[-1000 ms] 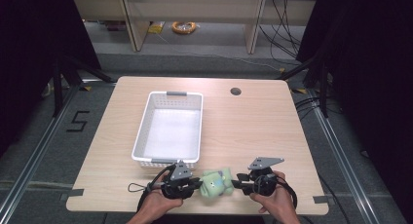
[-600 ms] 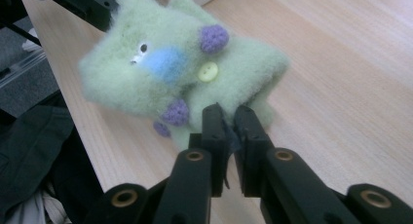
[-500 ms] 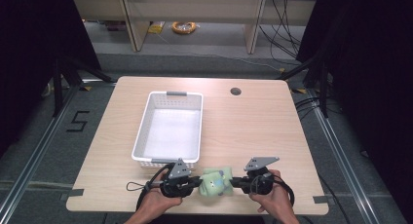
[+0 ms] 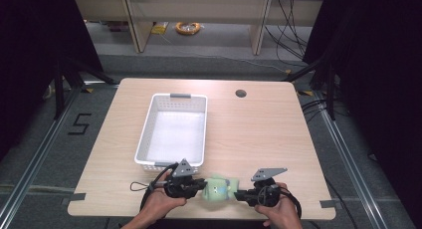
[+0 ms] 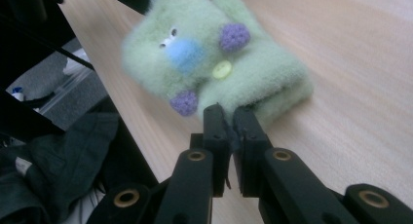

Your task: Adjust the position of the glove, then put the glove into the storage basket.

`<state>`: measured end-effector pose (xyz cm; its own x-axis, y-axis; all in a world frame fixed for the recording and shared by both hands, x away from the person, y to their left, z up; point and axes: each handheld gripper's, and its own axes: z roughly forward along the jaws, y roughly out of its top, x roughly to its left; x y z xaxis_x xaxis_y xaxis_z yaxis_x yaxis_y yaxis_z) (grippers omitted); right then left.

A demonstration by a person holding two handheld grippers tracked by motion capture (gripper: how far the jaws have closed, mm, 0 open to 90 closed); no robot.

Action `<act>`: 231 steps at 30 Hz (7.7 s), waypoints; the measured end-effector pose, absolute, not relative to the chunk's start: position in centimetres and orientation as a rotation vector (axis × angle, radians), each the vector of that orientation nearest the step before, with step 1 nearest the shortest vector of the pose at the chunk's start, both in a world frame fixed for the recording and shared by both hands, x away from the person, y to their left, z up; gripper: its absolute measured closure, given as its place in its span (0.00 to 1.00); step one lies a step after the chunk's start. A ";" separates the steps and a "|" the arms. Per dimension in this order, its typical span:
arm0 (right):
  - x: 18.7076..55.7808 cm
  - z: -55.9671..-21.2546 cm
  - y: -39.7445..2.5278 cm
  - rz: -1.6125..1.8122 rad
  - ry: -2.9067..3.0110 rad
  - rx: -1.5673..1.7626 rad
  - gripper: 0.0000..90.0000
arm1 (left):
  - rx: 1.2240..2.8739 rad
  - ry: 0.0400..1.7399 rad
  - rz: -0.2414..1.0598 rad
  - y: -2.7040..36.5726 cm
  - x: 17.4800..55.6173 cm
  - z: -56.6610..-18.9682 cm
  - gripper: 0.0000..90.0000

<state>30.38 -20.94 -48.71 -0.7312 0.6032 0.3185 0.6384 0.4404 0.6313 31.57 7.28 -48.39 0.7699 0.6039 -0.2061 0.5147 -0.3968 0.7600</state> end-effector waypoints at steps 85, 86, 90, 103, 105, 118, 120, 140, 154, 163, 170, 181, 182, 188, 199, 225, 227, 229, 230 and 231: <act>32.3 -50.3 -20.4 -1.307 -2.456 -1.200 0.82 | 1.973 0.984 -0.142 7.3 31.8 -49.9 0.86; 32.2 -50.0 -20.4 -1.303 -2.453 -1.210 0.82 | 1.977 0.976 -0.139 7.4 31.8 -49.8 0.86; 32.2 -49.4 -20.2 -1.328 -2.431 -1.182 0.83 | 1.962 0.962 -0.140 7.7 31.5 -49.3 0.86; 31.8 -47.4 -20.2 -1.392 -2.460 -1.125 0.84 | 1.930 0.943 -0.117 8.3 31.5 -48.0 0.86; 31.7 -47.1 -20.2 -1.371 -2.425 -1.159 0.84 | 1.922 0.938 -0.117 8.3 31.6 -47.7 0.86; 32.7 -44.9 -19.8 -1.410 -2.441 -1.112 0.84 | 1.939 0.921 -0.082 9.0 32.3 -45.2 0.86; 32.8 -44.0 -19.5 -1.398 -2.438 -1.126 0.84 | 1.932 0.930 -0.065 9.3 32.4 -44.5 0.86; 35.2 -40.7 -17.5 -1.406 -2.469 -1.058 0.84 | 1.909 0.956 -0.041 11.5 33.5 -41.3 0.85; 38.3 -37.9 -13.0 -1.362 -2.539 -0.992 0.84 | 1.894 1.043 0.024 15.1 35.2 -39.1 0.85; 40.7 -38.3 -8.8 -1.291 -2.554 -0.980 0.84 | 1.892 1.127 0.046 18.3 36.5 -39.4 0.85; 42.0 -39.5 -7.0 -1.225 -2.562 -1.011 0.84 | 1.918 1.180 0.030 19.6 37.8 -40.9 0.85; 44.0 -43.0 -5.1 -1.159 -2.529 -1.104 0.84 | 1.954 1.260 -0.043 20.5 40.8 -43.5 0.85; 44.1 -43.3 -5.0 -1.141 -2.523 -1.119 0.84 | 1.964 1.263 -0.047 20.6 41.0 -43.6 0.85; 44.3 -44.3 -4.5 -1.072 -2.514 -1.164 0.83 | 1.999 1.292 -0.067 20.5 41.8 -44.3 0.85; 44.4 -45.0 -4.0 -1.007 -2.573 -1.165 0.80 | 2.079 1.287 -0.048 19.9 42.4 -44.9 0.84; 45.3 -42.7 -4.6 -1.020 -2.630 -1.194 0.57 | 2.123 1.286 0.045 19.6 42.8 -43.5 0.63; 45.3 -42.5 -4.8 -1.032 -2.622 -1.183 0.56 | 2.123 1.284 0.044 19.6 42.7 -43.4 0.62; 45.2 -42.4 -5.0 -1.030 -2.610 -1.187 0.56 | 2.122 1.279 0.042 19.6 42.6 -43.4 0.61; 45.2 -42.4 -5.0 -1.030 -2.610 -1.187 0.56 | 2.119 1.276 0.043 19.5 42.6 -43.3 0.61; 45.2 -42.3 -5.2 -1.060 -2.617 -1.170 0.56 | 2.112 1.270 0.041 19.4 42.4 -43.2 0.61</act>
<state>45.18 -5.25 -42.32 -0.7039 0.6248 0.3378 0.6838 0.4676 0.5602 42.39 19.42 -43.16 0.5273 0.7960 -0.2974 0.7750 -0.3071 0.5523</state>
